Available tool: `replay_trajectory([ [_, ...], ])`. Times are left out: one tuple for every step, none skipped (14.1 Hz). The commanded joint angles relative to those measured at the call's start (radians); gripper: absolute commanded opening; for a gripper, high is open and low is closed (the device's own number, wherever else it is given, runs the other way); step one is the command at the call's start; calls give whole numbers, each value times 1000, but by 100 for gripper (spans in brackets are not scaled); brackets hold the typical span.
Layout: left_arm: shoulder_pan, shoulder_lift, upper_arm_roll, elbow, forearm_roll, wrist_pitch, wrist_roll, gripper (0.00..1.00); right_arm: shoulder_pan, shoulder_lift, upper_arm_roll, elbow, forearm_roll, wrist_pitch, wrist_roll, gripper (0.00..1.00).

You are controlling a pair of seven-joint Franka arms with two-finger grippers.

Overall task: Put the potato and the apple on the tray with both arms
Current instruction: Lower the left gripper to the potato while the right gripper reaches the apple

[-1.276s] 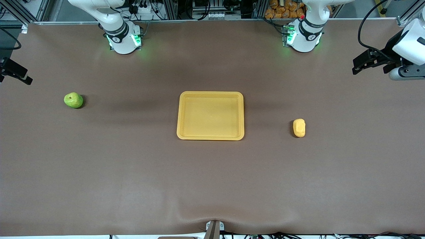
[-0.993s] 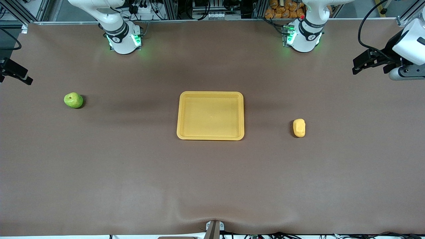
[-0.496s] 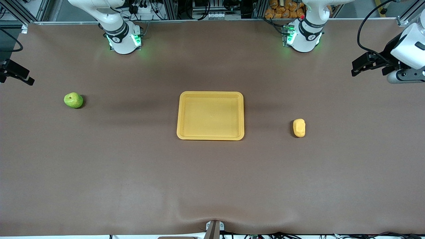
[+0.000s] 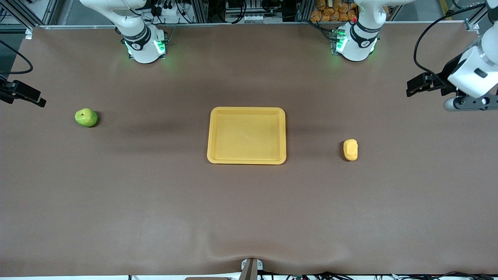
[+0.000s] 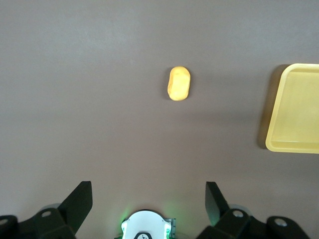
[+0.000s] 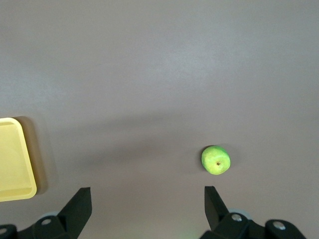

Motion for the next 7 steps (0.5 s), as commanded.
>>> replay_trajectory([
  [5,25,0,-36,-6,43,17,100,-6,54,-1,26,-15,-13,10,100],
  [5,25,1,-85,-3,98,17,100,-11,64,-4,33,-15,-14,8,100],
  [5,22,1,-129,-3,151,17,100,-21,70,-4,34,-13,-14,8,100],
  [5,22,0,-168,-3,198,16,100,-32,75,-4,34,-13,-14,7,100],
  [3,22,-2,-202,-3,241,14,100,-38,81,-4,34,-13,-14,7,100],
  [3,22,-3,-234,-3,280,11,100,-44,91,-4,34,-15,-14,7,100],
  [3,24,-6,-263,-3,322,9,100,-52,99,-4,34,-15,-14,7,100],
])
